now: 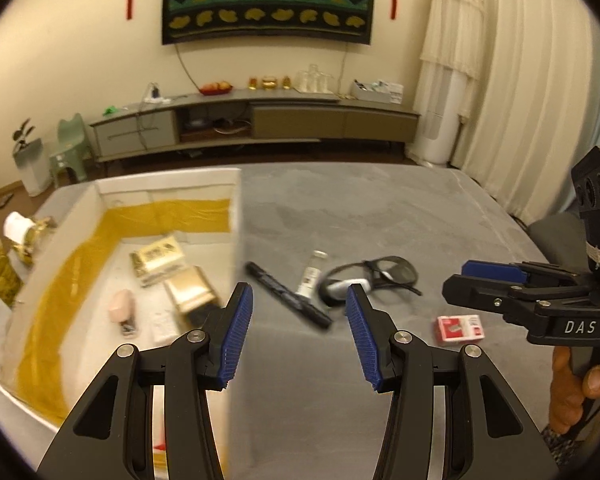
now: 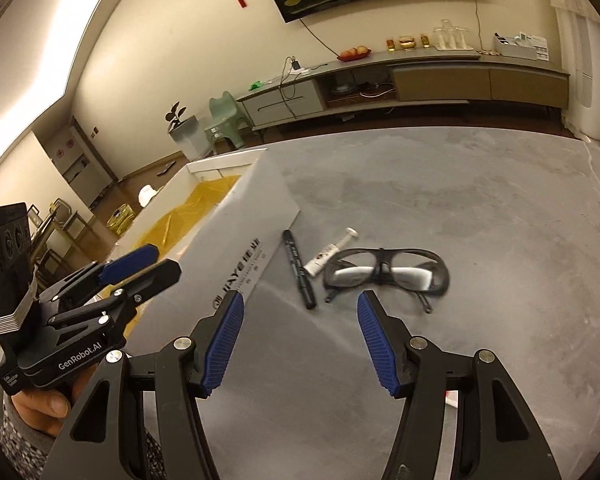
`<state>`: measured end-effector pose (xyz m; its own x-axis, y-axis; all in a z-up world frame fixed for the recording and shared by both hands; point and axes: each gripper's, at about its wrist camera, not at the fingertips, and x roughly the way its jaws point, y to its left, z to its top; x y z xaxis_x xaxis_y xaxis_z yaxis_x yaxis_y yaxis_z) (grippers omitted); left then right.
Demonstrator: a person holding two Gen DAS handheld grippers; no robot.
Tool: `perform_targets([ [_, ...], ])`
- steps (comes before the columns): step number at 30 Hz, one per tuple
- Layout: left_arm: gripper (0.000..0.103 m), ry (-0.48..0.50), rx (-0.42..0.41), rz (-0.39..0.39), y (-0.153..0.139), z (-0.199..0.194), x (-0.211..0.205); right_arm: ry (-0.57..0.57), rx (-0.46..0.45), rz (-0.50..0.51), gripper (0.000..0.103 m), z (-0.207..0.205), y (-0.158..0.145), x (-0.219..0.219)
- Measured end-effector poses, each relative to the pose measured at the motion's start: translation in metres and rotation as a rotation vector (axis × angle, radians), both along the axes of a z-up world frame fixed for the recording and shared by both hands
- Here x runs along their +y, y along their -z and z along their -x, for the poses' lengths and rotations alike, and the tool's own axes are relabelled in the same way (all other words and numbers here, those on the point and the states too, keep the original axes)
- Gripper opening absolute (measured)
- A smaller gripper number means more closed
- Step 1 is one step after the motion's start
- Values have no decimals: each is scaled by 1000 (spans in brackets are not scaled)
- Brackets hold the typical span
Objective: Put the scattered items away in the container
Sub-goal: 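Move both open tools back toward the remaining items on the table, then grasp the black marker with the left tool while the right tool grasps the red staples box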
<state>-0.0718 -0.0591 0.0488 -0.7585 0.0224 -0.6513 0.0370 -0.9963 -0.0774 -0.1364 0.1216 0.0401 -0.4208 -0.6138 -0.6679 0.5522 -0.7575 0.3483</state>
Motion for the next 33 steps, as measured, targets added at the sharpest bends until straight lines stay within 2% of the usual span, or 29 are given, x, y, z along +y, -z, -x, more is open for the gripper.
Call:
perform_targets([
  [4, 51, 10, -56, 19, 20, 21, 23, 23, 7, -32, 62, 5, 11, 18],
  [8, 51, -22, -126, 39, 48, 48, 33, 48, -26, -58, 63, 14, 31, 38],
  [15, 51, -128, -208, 78, 95, 93, 27, 84, -105, -98, 65, 31, 61, 75],
  [20, 53, -153, -208, 129, 118, 111, 28, 77, -88, -177, 71, 35, 73, 81],
  [24, 53, -158, -195, 119, 120, 112, 24, 39, -67, -238, 77, 33, 82, 77],
  [25, 51, -154, -199, 118, 120, 111, 23, 27, -67, -250, 77, 33, 85, 74],
  [26, 42, -150, -213, 120, 123, 110, 22, 16, -67, -267, 77, 33, 88, 71],
  [27, 27, -144, -229, 118, 126, 107, 20, -1, -70, -280, 77, 32, 91, 68],
  [28, 21, -137, -244, 115, 129, 104, 19, -16, -74, -293, 76, 31, 94, 65],
  [29, 17, -130, -255, 113, 130, 102, 19, -25, -74, -306, 70, 29, 96, 62],
  [33, 18, -119, -248, 66, 125, 86, 15, -46, -61, -338, 52, 19, 94, 58],
])
